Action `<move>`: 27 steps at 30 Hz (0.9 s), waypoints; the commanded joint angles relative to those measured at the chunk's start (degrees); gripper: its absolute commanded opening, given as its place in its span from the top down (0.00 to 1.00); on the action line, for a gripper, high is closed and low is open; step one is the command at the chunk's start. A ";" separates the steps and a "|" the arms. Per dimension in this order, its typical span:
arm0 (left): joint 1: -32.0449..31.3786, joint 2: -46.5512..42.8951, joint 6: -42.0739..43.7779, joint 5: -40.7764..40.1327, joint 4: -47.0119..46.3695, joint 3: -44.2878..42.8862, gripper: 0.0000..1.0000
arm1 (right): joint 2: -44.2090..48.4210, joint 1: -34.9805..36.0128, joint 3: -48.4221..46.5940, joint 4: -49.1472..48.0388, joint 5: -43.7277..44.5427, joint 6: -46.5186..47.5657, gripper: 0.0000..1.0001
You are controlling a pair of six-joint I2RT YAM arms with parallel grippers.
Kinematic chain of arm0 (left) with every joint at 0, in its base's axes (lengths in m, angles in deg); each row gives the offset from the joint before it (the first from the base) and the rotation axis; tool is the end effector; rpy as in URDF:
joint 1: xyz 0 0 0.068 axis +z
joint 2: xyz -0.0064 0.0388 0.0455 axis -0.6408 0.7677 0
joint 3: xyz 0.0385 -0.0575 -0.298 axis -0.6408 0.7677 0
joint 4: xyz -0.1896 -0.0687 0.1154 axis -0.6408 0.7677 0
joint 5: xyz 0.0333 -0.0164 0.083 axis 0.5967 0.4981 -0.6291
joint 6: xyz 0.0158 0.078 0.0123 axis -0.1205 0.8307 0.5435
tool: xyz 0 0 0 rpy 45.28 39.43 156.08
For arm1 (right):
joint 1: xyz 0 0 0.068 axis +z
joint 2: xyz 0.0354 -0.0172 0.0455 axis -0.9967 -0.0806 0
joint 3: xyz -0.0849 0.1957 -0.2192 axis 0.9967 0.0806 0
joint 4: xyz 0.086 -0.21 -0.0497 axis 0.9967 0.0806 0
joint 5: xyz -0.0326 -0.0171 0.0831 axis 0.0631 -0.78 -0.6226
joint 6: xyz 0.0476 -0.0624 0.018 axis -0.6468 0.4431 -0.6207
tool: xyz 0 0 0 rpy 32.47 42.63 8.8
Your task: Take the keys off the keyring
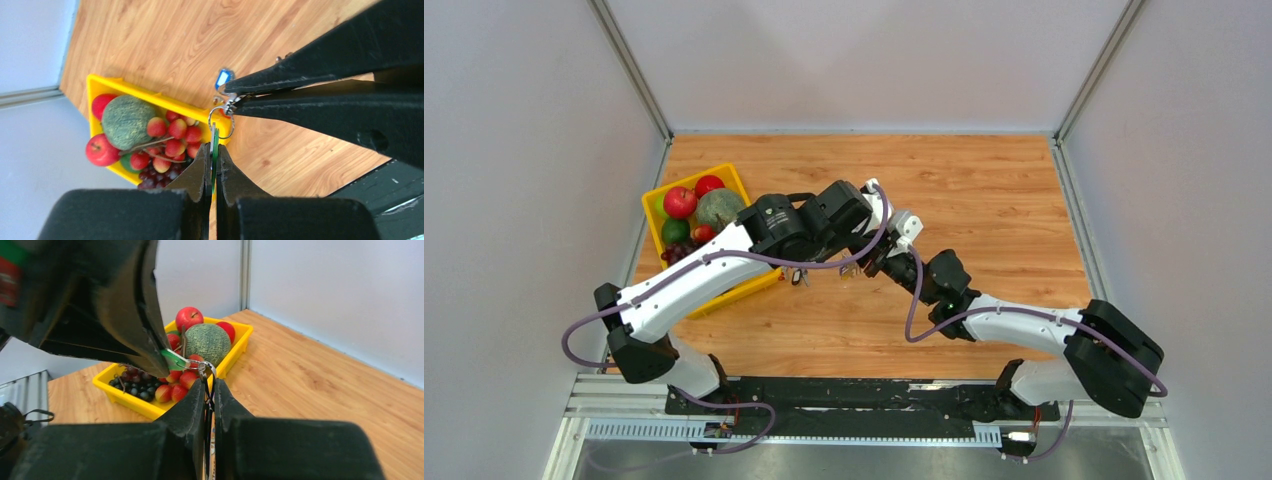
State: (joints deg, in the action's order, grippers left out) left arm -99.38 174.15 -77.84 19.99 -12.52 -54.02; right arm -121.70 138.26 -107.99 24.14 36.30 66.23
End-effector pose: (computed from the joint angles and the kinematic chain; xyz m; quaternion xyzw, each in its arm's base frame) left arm 0.1613 -0.2149 0.4026 0.4406 0.8259 0.0589 0.3468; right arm 0.1663 0.2221 0.3348 -0.2757 0.5532 0.3648 0.6963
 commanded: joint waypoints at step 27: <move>14.48 -15.11 6.43 37.69 -26.55 25.99 1.00 | 5.03 -15.68 -4.78 -1.22 -32.88 -29.81 1.00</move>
State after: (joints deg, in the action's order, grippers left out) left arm -88.45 159.79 -71.32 52.14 -37.87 -30.51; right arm -118.82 124.80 -109.76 32.94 8.81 44.89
